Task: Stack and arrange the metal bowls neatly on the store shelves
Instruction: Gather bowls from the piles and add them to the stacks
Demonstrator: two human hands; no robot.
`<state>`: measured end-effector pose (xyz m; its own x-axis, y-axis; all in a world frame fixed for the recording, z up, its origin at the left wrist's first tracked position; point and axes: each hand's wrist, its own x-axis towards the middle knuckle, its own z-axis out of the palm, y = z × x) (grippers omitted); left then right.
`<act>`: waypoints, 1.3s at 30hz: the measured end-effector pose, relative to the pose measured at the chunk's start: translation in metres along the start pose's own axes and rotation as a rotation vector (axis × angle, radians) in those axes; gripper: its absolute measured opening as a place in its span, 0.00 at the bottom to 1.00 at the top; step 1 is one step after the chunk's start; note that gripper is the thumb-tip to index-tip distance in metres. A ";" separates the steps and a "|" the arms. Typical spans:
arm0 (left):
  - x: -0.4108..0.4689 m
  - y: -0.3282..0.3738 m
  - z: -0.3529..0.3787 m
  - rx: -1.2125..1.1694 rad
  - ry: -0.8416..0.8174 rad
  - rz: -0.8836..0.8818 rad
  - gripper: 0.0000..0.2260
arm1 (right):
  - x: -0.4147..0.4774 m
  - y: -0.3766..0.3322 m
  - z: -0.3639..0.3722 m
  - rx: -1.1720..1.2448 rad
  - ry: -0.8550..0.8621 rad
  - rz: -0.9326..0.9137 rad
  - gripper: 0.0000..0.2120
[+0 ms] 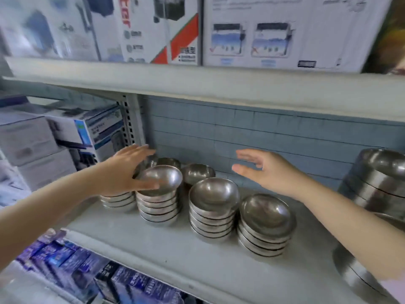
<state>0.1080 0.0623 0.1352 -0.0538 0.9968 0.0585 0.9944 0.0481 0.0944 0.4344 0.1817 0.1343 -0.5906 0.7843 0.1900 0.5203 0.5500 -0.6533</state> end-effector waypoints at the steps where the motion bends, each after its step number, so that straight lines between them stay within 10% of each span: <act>1: 0.003 -0.018 0.002 0.036 -0.027 -0.008 0.52 | 0.018 -0.005 0.011 0.000 -0.032 0.015 0.48; 11: 0.066 -0.079 0.028 0.050 -0.240 0.210 0.57 | 0.141 0.011 0.083 -0.002 -0.190 0.469 0.62; 20: 0.101 -0.072 0.044 0.078 -0.375 0.382 0.60 | 0.172 0.046 0.114 0.126 -0.197 0.794 0.47; 25: 0.101 -0.076 0.047 0.073 -0.401 0.379 0.62 | 0.174 0.049 0.123 0.317 -0.253 0.768 0.29; 39: 0.104 -0.077 0.040 0.082 -0.486 0.382 0.62 | 0.160 0.037 0.105 0.596 -0.161 0.776 0.18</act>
<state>0.0294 0.1648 0.0943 0.3356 0.8583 -0.3881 0.9400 -0.3320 0.0786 0.2949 0.2973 0.0635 -0.3174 0.7931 -0.5200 0.4292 -0.3688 -0.8245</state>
